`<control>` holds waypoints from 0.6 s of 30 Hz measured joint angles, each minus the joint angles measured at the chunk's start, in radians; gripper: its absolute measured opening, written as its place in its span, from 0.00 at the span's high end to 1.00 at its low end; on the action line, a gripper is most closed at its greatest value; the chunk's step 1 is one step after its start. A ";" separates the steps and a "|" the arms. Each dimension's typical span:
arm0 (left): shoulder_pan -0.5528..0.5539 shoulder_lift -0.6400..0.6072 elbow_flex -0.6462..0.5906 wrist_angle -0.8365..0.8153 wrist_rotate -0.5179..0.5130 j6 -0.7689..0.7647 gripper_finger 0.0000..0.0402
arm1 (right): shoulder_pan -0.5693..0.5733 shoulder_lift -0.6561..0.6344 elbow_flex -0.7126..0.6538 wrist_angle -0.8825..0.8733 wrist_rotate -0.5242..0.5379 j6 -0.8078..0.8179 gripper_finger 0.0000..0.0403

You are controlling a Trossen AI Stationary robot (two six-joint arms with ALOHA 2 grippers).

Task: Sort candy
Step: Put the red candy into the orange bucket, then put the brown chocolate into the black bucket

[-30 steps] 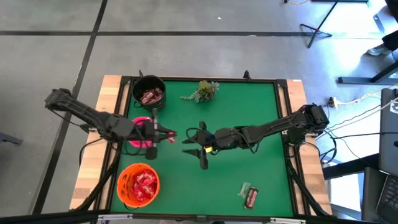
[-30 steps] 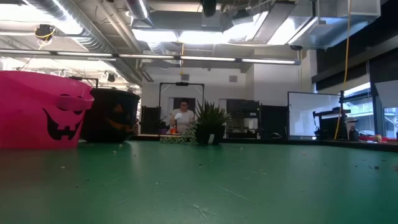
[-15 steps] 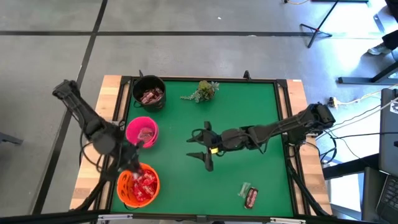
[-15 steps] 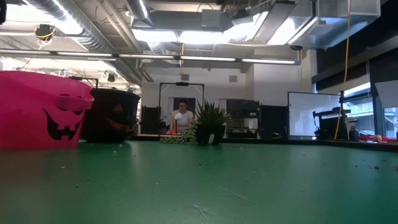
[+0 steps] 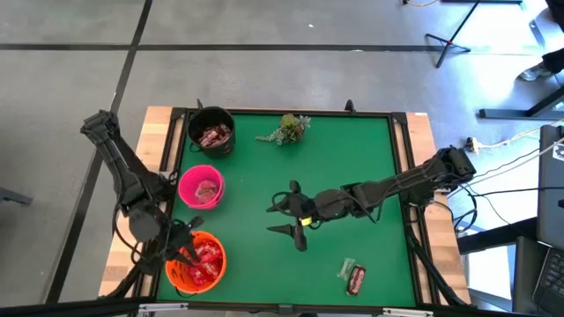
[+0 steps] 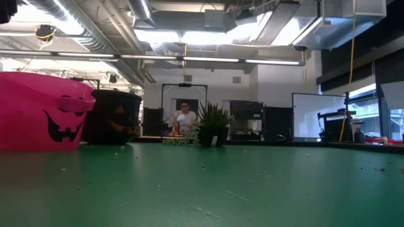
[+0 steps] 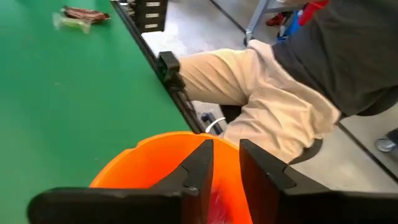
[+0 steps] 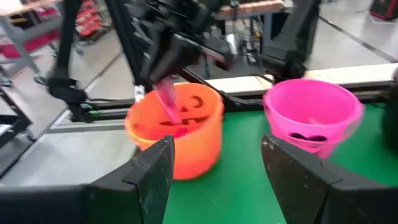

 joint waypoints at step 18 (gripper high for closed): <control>0.027 -0.002 0.000 -0.015 -0.397 0.055 0.79 | 0.174 0.000 -0.001 -0.637 0.073 0.357 0.41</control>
